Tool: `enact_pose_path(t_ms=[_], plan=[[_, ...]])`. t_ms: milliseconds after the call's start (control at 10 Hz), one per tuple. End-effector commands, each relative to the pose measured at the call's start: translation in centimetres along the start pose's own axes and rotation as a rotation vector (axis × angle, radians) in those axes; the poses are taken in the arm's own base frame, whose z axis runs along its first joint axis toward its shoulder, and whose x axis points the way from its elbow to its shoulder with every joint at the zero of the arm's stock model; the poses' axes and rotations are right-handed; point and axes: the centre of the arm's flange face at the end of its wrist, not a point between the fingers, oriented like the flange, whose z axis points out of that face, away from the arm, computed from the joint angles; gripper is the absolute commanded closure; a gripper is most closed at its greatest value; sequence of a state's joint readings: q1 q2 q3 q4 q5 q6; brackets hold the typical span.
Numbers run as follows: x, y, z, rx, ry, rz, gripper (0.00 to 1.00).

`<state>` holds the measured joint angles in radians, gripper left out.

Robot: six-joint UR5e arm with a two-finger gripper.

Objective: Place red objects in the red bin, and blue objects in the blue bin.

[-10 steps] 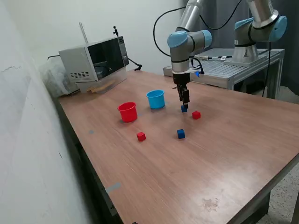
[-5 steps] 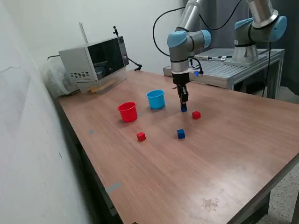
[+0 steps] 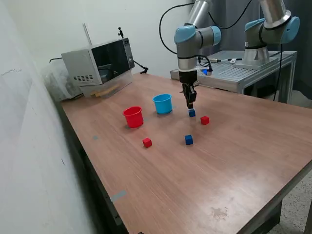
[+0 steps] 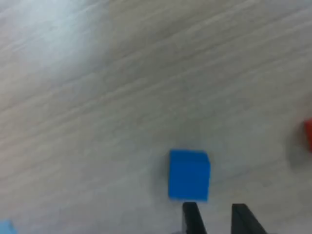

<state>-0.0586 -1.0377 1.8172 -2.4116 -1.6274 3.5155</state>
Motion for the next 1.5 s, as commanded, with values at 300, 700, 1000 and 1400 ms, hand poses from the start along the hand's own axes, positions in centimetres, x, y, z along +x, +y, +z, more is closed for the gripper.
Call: enact_pose_path(t_ms=[300, 700, 1000, 1400], plan=[[-0.5, -0.3, -7.0, -0.042, 0.014, -0.051, 1.0], [-0.6, -1.1, -1.4, 0.038, -0.016, -0.053, 0.0], [-0.7, -0.9, 1.5, 0.059, -0.023, -0.051, 0.0], [-0.8, -0.8, 3.0, 0.082, -0.032, -0.048, 0.0]])
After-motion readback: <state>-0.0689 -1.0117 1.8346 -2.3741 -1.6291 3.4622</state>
